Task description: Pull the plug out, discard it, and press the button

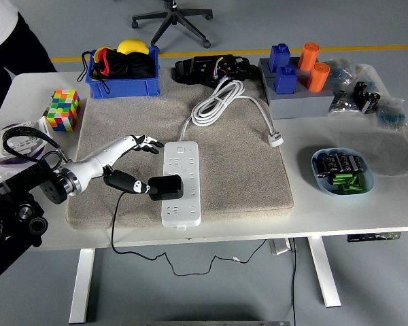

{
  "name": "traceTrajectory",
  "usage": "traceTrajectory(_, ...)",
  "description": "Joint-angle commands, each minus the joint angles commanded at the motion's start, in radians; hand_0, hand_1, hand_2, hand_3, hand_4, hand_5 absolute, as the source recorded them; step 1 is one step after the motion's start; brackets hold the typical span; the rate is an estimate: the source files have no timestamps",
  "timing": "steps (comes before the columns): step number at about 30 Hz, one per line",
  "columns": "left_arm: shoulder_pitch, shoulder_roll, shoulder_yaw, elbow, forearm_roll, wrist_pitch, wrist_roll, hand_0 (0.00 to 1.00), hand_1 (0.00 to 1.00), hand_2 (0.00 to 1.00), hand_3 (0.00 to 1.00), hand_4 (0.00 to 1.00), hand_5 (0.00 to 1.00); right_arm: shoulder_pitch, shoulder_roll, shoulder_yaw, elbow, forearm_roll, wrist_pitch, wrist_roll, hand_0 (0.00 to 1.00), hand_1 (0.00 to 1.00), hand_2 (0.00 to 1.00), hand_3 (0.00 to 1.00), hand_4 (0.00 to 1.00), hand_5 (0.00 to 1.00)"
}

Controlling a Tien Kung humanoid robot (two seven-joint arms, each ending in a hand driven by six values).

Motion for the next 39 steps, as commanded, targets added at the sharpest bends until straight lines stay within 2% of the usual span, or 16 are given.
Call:
traceTrajectory(4, -0.002, -0.004, 0.009, -0.001, -0.003, 0.004, 0.002, 0.848, 0.859, 0.805, 0.846, 0.998, 0.156, 0.001, 0.0, -0.001, 0.0, 0.002, 0.0, 0.001, 0.74, 0.662, 0.645, 0.614, 0.659, 0.482)
traceTrajectory(5, -0.005, -0.006, 0.014, -0.001, -0.005, 0.006, 0.002, 0.849, 0.852, 0.761, 0.837, 0.998, 0.137, 0.001, 0.0, -0.001, 0.0, 0.002, 0.0, 0.001, 0.74, 0.661, 0.645, 0.614, 0.659, 0.482)
traceTrajectory(10, -0.013, -0.018, 0.033, 0.014, 0.004, 0.016, 0.004, 0.849, 0.852, 0.761, 0.837, 0.998, 0.137, 0.002, 0.0, -0.002, 0.0, 0.004, 0.0, 0.002, 0.74, 0.661, 0.645, 0.614, 0.659, 0.482)
traceTrajectory(11, -0.014, -0.022, 0.036, 0.019, 0.013, 0.015, 0.007, 0.845, 0.831, 0.702, 0.818, 0.998, 0.101, 0.001, 0.0, -0.002, 0.0, 0.003, 0.0, 0.001, 0.74, 0.661, 0.645, 0.614, 0.659, 0.482)
traceTrajectory(16, -0.021, -0.043, 0.06, 0.043, 0.029, 0.028, 0.003, 0.845, 0.831, 0.702, 0.818, 0.998, 0.101, 0.001, 0.001, -0.002, 0.0, 0.002, -0.002, 0.001, 0.74, 0.661, 0.645, 0.614, 0.659, 0.482)
traceTrajectory(17, -0.022, -0.045, 0.062, 0.046, 0.031, 0.029, 0.003, 0.839, 0.793, 0.669, 0.795, 0.998, 0.057, 0.001, 0.001, -0.003, 0.0, 0.002, -0.002, 0.002, 0.74, 0.661, 0.645, 0.614, 0.658, 0.482)
traceTrajectory(18, -0.024, -0.049, 0.067, 0.052, 0.034, 0.031, 0.003, 0.839, 0.793, 0.669, 0.795, 0.998, 0.057, 0.001, 0.001, -0.004, 0.0, 0.003, -0.002, 0.002, 0.74, 0.661, 0.645, 0.614, 0.658, 0.482)
traceTrajectory(23, -0.031, -0.057, 0.086, 0.069, 0.035, 0.047, 0.006, 0.839, 0.793, 0.669, 0.795, 0.998, 0.057, 0.002, 0.0, -0.006, 0.0, 0.003, -0.002, 0.002, 0.74, 0.661, 0.645, 0.614, 0.658, 0.482)
traceTrajectory(24, -0.033, -0.058, 0.088, 0.072, 0.034, 0.049, 0.005, 0.807, 0.711, 0.558, 0.743, 0.98, 0.002, 0.002, 0.0, -0.006, 0.0, 0.004, -0.002, 0.002, 0.74, 0.661, 0.645, 0.614, 0.659, 0.483)
traceTrajectory(29, -0.039, -0.063, 0.099, 0.088, 0.029, 0.064, 0.0, 0.807, 0.711, 0.558, 0.743, 0.98, 0.002, 0.001, -0.001, -0.004, 0.0, 0.003, -0.003, 0.0, 0.74, 0.661, 0.645, 0.614, 0.659, 0.483)
traceTrajectory(30, -0.04, -0.064, 0.101, 0.09, 0.026, 0.07, -0.005, 0.765, 0.619, 0.477, 0.69, 0.947, 0.002, 0.002, -0.001, -0.004, 0.0, 0.003, -0.003, 0.0, 0.74, 0.66, 0.644, 0.615, 0.659, 0.481)
traceTrajectory(35, -0.044, -0.072, 0.108, 0.106, 0.014, 0.095, -0.018, 0.765, 0.619, 0.477, 0.69, 0.947, 0.002, 0.003, -0.001, -0.008, 0.0, 0.004, -0.002, 0.001, 0.74, 0.66, 0.644, 0.615, 0.659, 0.481)
traceTrajectory(36, -0.045, -0.074, 0.11, 0.112, 0.012, 0.097, -0.018, 0.603, 0.473, 0.396, 0.58, 0.852, 0.002, 0.003, -0.001, -0.01, 0.0, 0.005, -0.002, 0.002, 0.74, 0.66, 0.645, 0.614, 0.659, 0.481)
traceTrajectory(39, -0.046, -0.076, 0.116, 0.121, 0.008, 0.099, -0.017, 0.603, 0.473, 0.396, 0.58, 0.852, 0.002, 0.004, -0.001, -0.011, 0.0, 0.004, -0.002, 0.001, 0.74, 0.66, 0.645, 0.614, 0.659, 0.481)
